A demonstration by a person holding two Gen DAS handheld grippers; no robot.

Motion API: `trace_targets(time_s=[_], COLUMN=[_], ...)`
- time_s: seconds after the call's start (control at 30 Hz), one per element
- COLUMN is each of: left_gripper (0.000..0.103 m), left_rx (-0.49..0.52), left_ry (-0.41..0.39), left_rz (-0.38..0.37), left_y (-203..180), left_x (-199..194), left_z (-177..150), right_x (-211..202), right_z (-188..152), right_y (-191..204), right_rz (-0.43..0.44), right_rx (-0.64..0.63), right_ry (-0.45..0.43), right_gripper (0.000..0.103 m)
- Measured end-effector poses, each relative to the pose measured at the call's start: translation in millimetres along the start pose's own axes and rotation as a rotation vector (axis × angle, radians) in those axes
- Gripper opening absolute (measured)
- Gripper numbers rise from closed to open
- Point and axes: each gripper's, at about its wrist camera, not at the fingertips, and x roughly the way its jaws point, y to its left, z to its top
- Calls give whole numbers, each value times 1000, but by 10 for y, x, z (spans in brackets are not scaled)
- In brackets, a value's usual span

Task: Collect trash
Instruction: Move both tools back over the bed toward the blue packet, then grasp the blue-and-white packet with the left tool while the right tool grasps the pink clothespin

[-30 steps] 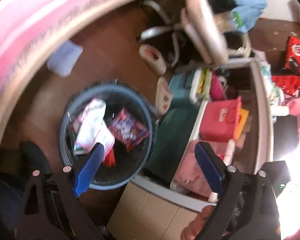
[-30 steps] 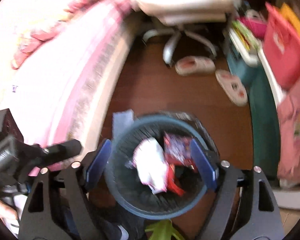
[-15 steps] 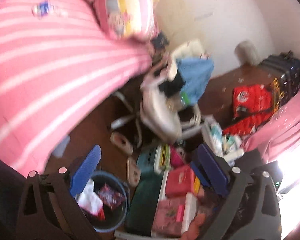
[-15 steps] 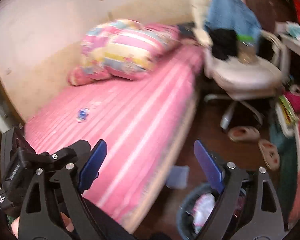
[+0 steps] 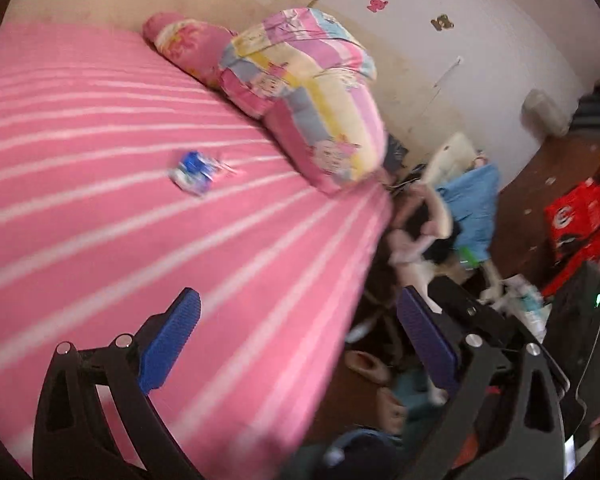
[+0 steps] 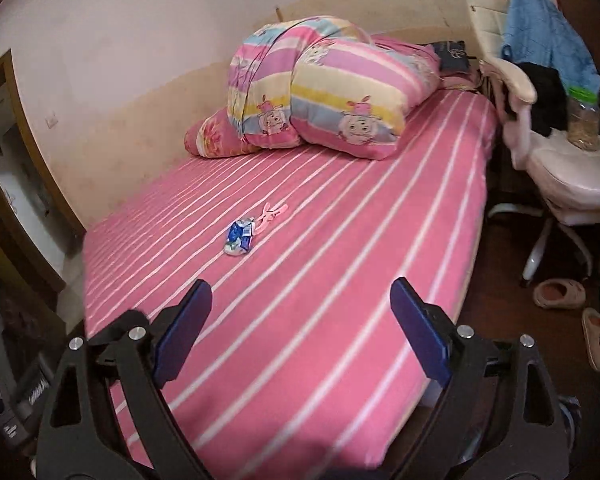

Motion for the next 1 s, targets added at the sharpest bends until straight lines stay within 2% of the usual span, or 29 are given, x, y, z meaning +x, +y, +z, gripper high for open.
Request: trace_targets(time_s=[0.1,0.33,0.53,0.67,0.8,0.9,0.93,0.97,1.0], left_gripper=[96,96,96,96,96,94,91,80,79], left_rx=[109,273,323,334,314,305,301,299,299], left_ry=[-9,-20,-19,27,76,139,173,206,222], left_rz=[62,184,216,218,215,241,244,258,279], left_y=[200,683,876,1013,1099,1137,1153,1174,1186], left_x=[262,1054,1641,1956,2199,2404,2481,2556,2590], left_z=[151,551,935,1111,1217,1244,1245,1241,1230], right_x=[498,1533,2312,2700,3077,3309,3375,3476,3517], right_z=[-23,194,392,516,646,749,767,770,764], right_y=[128,216,275,296,279,354,377,399,411], right_rz=[-15,60,72,73,151,134,122,85,74], right_rx=[-33,15,63,67,159,161,153,151,148], right_ry=[9,46,76,91,151,195,221,262,278], right_gripper=[90,90,90,90,91,91,91,91,91])
